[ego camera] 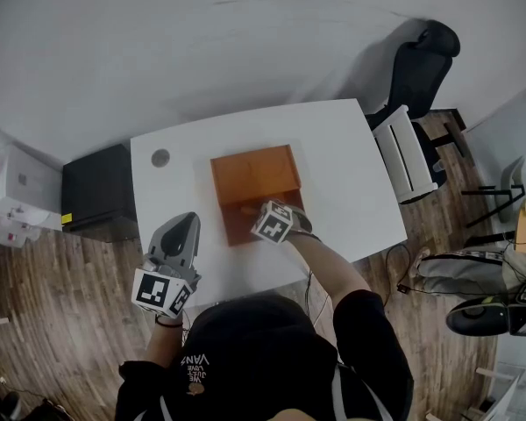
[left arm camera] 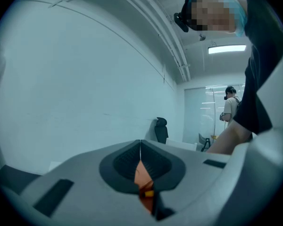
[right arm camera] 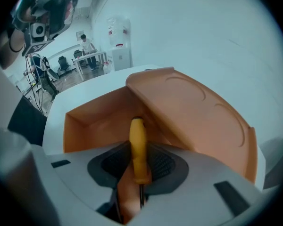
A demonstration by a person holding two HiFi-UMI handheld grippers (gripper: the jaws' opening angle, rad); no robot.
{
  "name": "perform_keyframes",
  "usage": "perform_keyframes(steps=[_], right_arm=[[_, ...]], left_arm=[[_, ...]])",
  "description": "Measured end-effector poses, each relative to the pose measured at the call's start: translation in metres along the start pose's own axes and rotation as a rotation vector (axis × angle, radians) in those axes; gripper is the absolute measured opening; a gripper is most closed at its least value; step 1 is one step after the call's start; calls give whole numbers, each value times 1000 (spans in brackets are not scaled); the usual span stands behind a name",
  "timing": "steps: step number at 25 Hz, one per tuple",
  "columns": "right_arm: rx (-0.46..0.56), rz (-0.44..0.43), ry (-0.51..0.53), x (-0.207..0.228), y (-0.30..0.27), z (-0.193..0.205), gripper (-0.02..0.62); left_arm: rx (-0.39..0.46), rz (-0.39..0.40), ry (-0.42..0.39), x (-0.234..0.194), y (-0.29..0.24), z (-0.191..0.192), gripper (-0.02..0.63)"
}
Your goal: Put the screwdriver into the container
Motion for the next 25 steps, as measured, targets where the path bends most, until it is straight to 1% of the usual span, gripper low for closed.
perform_keyframes(steps=[16, 21, 25], right_arm=[[3, -7, -45, 2, 2, -1, 117], [7, -7, -67, 4, 5, 1, 163], [13, 3, -72, 3, 5, 2, 177]], left_arm=[[-4, -2, 11, 1, 3, 1, 14], [-5, 2, 15, 0, 3, 1, 14], [-4, 15, 10, -2, 2, 1, 14]])
Point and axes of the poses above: the fingertips, and each gripper's own axes: y backward along the fingers, x to its right, z out of its underside, the point moved 9 cm from there along y, backward along the fingers, and after that the axes turned 5 degrees about x, right-handed, at the moved point
